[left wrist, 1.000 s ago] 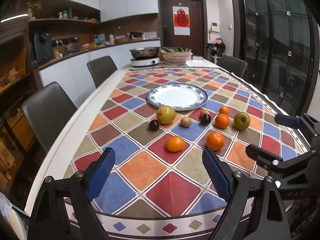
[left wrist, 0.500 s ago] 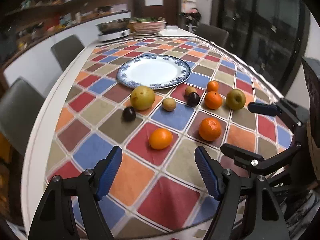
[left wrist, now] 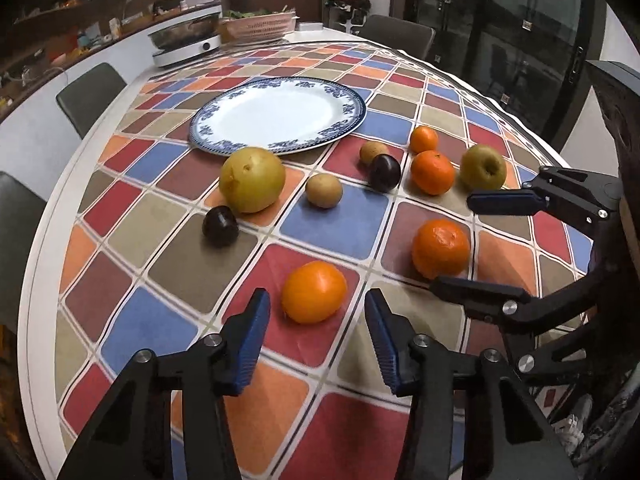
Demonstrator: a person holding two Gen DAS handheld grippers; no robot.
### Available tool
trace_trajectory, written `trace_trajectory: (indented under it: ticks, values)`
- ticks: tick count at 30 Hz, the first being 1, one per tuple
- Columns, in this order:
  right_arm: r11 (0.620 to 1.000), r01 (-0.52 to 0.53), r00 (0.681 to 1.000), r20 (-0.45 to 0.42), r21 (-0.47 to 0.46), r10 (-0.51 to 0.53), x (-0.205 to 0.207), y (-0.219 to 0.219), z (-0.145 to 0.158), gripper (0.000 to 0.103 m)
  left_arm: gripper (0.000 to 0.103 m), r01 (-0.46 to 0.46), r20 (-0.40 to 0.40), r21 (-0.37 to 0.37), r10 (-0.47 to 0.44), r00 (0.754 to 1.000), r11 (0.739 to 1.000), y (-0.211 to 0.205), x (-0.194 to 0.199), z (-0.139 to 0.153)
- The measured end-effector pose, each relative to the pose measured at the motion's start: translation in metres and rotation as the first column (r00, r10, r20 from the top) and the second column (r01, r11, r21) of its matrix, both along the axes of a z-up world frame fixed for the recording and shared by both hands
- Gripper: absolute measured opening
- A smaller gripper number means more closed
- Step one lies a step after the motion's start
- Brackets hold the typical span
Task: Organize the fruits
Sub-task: 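Grasp a tangerine with the left tool while the right tool grasps another tangerine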
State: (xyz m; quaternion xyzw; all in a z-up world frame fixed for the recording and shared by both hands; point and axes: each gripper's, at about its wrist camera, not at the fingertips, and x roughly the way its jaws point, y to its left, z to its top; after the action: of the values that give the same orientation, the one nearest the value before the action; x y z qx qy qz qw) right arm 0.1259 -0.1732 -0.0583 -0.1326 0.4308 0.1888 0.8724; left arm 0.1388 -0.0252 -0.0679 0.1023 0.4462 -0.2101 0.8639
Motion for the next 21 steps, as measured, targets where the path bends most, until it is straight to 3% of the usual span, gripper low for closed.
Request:
trace_trajectory:
  ticks: [5,9,14,21]
  values:
    - [1.0,-0.009,0.999,-0.043,0.027,0.01,0.009,0.0,-0.006,0.061,0.038,-0.019,-0.058,-0.026,0.017,0.998,0.999,-0.001,0.014,-0.012]
    - [0.999,-0.018,0.998,-0.064,0.042,0.021,0.013,0.0,-0.009,0.057,0.037,-0.034,-0.066,-0.038,0.032,0.997,0.999,-0.001,0.016,-0.013]
    - [0.998,-0.026,0.996,-0.082,0.061,0.031,0.017,0.0,-0.011,0.044,0.037,-0.052,-0.073,-0.058,0.047,0.996,0.997,0.0,0.018,-0.014]
    - [0.997,-0.02,0.996,-0.091,0.08,0.027,0.018,-0.001,-0.014,0.042,0.037,-0.073,-0.067,-0.07,0.068,0.995,0.995,0.0,0.018,-0.014]
